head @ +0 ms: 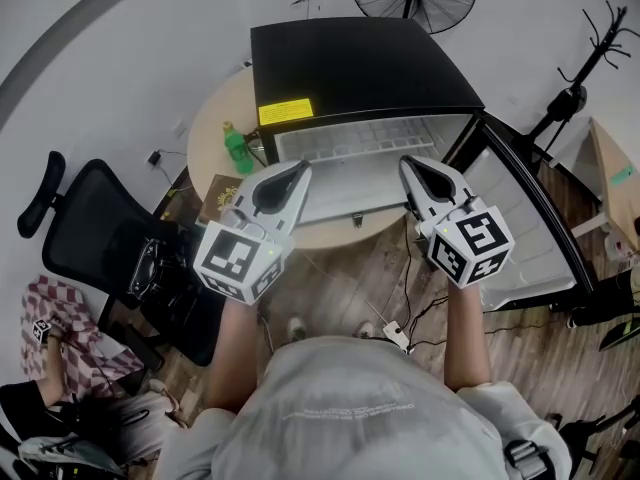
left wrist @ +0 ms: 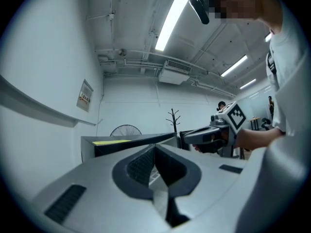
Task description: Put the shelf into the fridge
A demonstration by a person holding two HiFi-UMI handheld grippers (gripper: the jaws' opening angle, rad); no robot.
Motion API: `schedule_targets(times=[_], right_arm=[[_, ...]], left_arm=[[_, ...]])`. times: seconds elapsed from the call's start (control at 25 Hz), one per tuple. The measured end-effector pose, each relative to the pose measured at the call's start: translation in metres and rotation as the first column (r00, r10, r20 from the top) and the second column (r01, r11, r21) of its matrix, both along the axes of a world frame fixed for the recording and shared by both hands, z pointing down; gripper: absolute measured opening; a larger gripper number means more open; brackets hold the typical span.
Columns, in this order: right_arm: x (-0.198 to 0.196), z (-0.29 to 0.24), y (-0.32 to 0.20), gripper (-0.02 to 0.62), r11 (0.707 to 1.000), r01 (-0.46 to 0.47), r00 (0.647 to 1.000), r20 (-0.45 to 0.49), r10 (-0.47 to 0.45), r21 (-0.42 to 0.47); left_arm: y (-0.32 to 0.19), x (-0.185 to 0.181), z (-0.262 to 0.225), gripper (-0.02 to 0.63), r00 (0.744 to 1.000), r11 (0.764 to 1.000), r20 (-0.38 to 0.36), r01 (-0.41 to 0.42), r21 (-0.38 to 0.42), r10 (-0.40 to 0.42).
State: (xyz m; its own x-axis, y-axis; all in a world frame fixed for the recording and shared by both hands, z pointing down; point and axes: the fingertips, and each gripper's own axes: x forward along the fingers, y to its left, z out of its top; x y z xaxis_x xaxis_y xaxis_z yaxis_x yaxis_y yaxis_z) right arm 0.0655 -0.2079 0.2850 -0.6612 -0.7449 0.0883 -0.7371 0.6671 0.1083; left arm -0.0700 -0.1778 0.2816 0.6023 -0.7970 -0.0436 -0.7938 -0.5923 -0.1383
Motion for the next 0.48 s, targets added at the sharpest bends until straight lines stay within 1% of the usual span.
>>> schedule_targets(times=[0.08, 0.48], right_arm=[[0.003, 0.000, 0.000, 0.015, 1.000, 0.002, 1.000, -0.002, -0.002, -0.004], [-0.005, 0.013, -0.006, 0.015, 1.000, 0.017, 1.000, -0.014, -0.017, -0.025]], left_arm=[[0.000, 0.004, 0.000, 0.018, 1.000, 1.000, -0.002, 0.001, -0.005, -0.001], [-0.007, 0.002, 0.016, 0.018, 1.000, 0.999, -0.017, 0.010, -0.053, -0.011]])
